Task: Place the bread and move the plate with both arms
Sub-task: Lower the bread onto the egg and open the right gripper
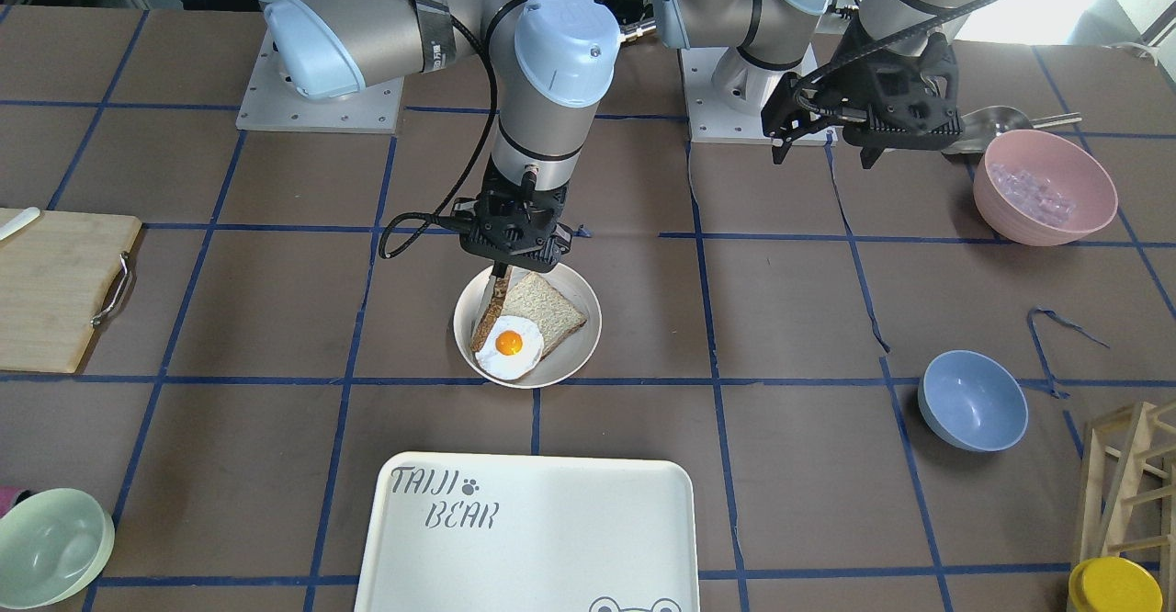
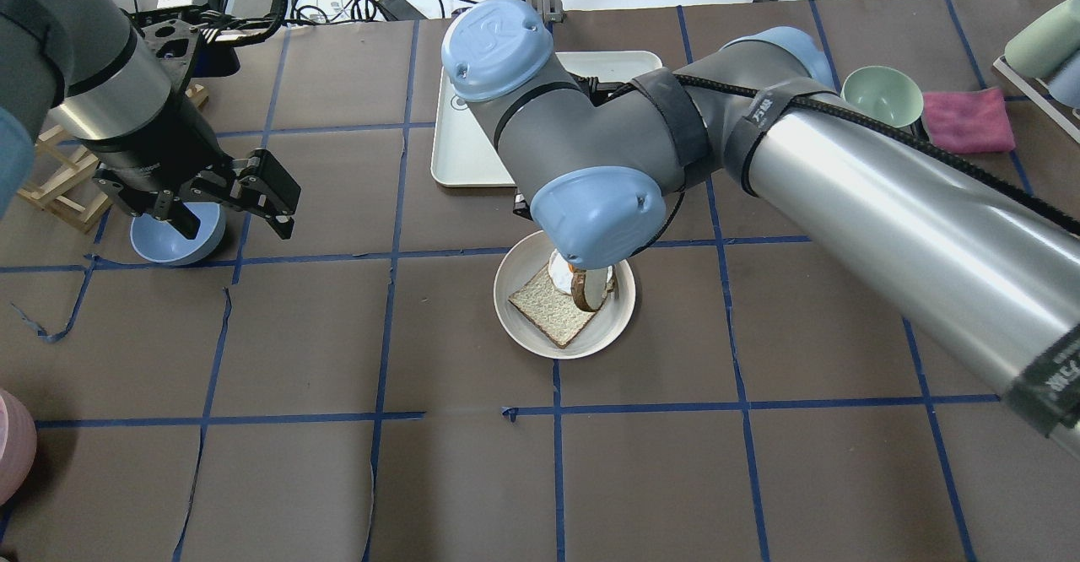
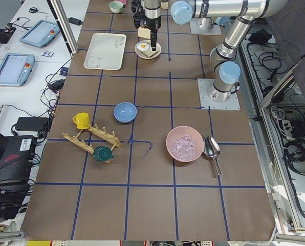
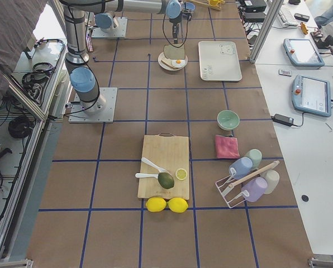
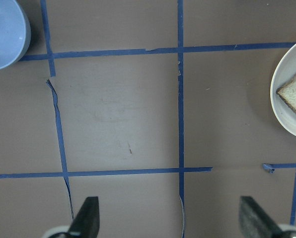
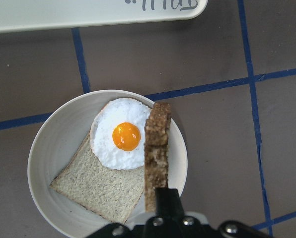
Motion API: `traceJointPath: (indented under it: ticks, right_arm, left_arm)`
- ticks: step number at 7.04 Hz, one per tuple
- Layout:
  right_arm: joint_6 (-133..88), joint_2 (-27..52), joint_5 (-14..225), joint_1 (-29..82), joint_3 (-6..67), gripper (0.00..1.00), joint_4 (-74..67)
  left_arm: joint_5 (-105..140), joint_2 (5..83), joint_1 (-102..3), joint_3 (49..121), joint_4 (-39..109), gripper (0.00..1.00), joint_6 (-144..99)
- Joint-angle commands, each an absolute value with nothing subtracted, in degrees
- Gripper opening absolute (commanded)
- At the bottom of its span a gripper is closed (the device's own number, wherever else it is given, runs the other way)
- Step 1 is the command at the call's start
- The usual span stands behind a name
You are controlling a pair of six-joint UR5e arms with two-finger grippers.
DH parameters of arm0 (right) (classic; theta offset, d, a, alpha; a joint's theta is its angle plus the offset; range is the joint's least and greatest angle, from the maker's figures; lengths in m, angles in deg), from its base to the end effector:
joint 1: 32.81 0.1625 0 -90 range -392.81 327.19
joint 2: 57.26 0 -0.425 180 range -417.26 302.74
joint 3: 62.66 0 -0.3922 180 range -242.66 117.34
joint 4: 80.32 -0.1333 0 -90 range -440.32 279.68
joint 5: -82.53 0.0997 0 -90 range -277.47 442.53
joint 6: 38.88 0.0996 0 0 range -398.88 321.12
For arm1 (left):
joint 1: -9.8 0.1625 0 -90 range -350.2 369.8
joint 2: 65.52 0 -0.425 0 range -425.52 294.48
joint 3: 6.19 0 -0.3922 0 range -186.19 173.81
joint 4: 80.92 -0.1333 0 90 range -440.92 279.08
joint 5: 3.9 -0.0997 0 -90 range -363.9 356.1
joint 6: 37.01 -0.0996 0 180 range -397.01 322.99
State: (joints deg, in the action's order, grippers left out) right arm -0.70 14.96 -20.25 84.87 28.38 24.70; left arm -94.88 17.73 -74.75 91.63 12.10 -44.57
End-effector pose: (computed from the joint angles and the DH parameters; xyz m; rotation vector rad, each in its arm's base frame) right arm 0.3745 -0.4744 0.3372 -0.2561 -2.9057 0.0964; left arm -0.0897 -0.4451 0.4708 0.0586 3.1301 0.1141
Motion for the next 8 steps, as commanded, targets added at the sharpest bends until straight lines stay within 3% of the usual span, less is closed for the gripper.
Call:
traceJointPath:
  ticks: [1,8]
  right_arm:
    - [2.26,12.01,-21.61,86.98,28.66,0.00,27.15]
    - [5.76,9.19,-22.16,86.90,29.54,0.00,30.92]
  left_arm:
    - [-94.86,17.72,-74.75,91.72,12.16,1.00,-44.57]
    - [-94.86,17.81,-74.75,91.63,11.98,1.00,-44.57]
